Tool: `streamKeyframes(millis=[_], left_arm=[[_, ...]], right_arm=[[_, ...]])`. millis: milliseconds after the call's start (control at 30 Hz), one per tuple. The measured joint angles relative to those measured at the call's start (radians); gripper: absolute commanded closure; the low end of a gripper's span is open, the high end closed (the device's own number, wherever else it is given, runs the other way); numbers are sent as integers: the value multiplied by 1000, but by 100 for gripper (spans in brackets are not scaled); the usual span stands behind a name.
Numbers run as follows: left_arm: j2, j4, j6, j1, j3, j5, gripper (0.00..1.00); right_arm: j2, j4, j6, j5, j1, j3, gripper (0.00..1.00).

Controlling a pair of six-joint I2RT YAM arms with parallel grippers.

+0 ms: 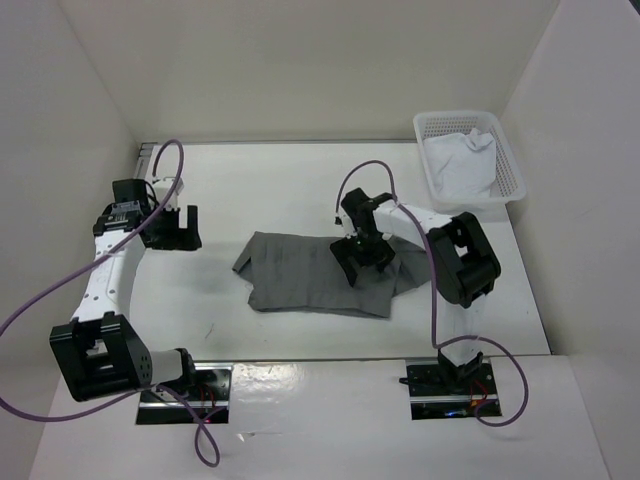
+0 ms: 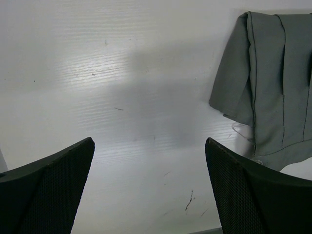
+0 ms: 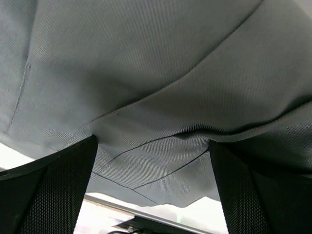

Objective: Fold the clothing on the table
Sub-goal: Fold the skirt

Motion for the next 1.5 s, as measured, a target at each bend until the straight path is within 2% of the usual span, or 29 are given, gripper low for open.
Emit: streamKeyframes(millis=[200,500,700,867,1033,1333,1500], left_arm=[[0,4,0,33,-15,6,0],[0,5,0,33,-15,26,0],[1,4,3,33,-15,48,0],[16,2,16,33,-15,103,0],[123,-10,61,26,6,182,0],[472,22,89,20,154,372,0],[638,48,103,20,211,444,0]], right_arm=[[103,-31,8,46,13,146,1],[278,-36,-135,98,13,423,1],[409,-56,-201,85,13,652,1],[441,-71,-227,49,13,727,1],[336,-92,-262,-19,13,672,1],[-119,-78,-316,-39,0,428,1],[-217,-76,-325,-38,-65,328,1]])
